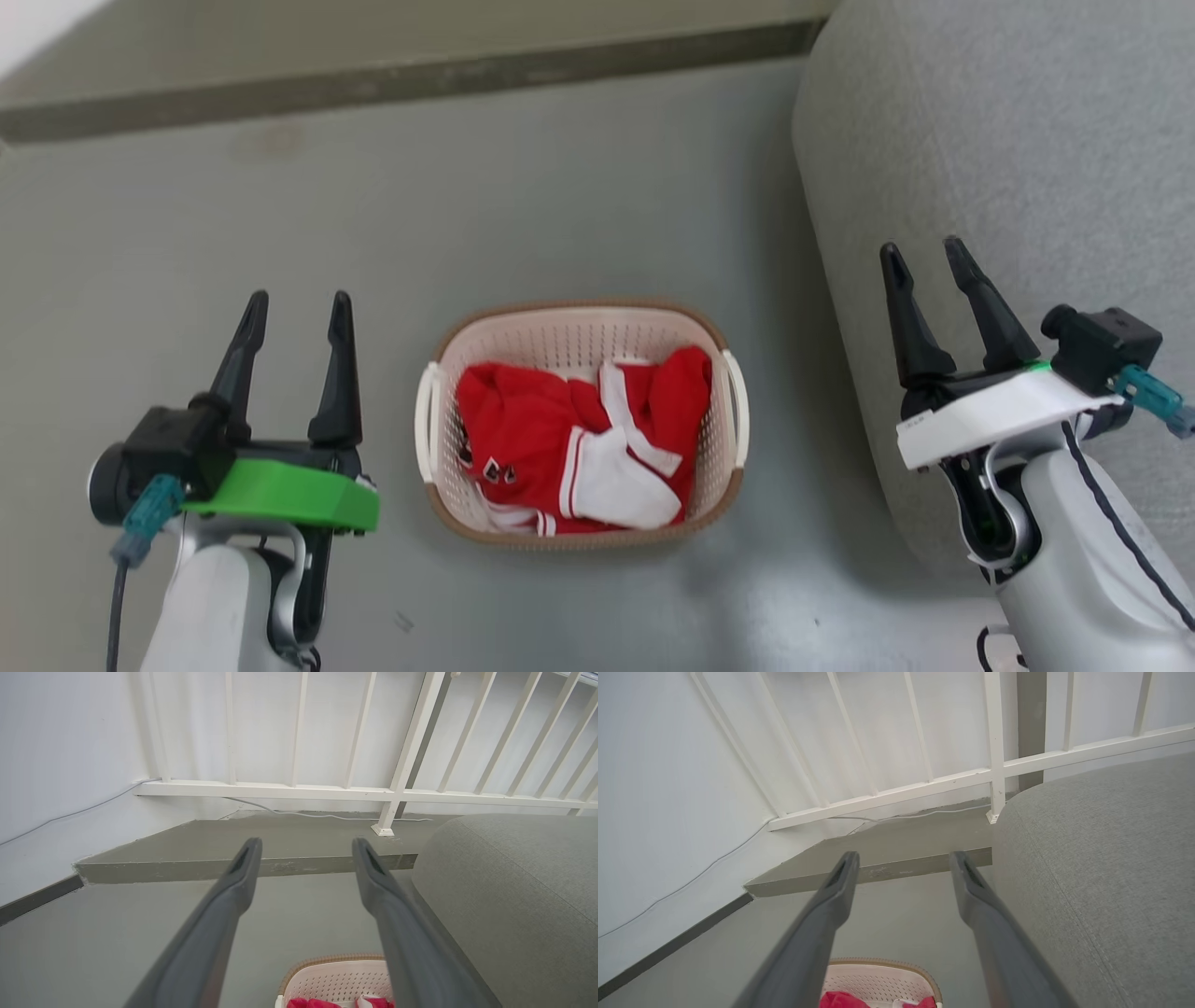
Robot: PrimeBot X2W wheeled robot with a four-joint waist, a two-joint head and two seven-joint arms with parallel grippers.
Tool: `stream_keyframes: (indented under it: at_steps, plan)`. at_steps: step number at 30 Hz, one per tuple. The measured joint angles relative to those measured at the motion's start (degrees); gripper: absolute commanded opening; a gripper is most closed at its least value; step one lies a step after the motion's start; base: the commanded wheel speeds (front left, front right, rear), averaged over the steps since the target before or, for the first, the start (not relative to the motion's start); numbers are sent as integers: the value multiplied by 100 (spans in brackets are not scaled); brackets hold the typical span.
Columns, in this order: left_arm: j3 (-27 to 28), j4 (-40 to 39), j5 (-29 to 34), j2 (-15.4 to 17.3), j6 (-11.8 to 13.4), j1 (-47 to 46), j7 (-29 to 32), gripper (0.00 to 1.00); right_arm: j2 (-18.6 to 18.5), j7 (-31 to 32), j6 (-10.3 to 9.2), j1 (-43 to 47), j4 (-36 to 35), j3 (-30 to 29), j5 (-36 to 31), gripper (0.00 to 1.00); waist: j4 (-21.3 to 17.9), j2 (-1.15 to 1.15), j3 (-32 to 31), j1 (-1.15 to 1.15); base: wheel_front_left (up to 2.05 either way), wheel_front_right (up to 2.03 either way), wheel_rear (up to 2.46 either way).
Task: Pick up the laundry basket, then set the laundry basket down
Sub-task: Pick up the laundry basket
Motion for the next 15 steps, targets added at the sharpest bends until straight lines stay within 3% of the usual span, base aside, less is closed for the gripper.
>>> stream_keyframes:
  at_steps: [15]
  plan:
    - [36, 724, 55, 9, -51, -794, -7, 100, 298, 1, 75, -636, 804, 110, 107, 100, -26, 0, 1092, 0, 0, 0, 0]
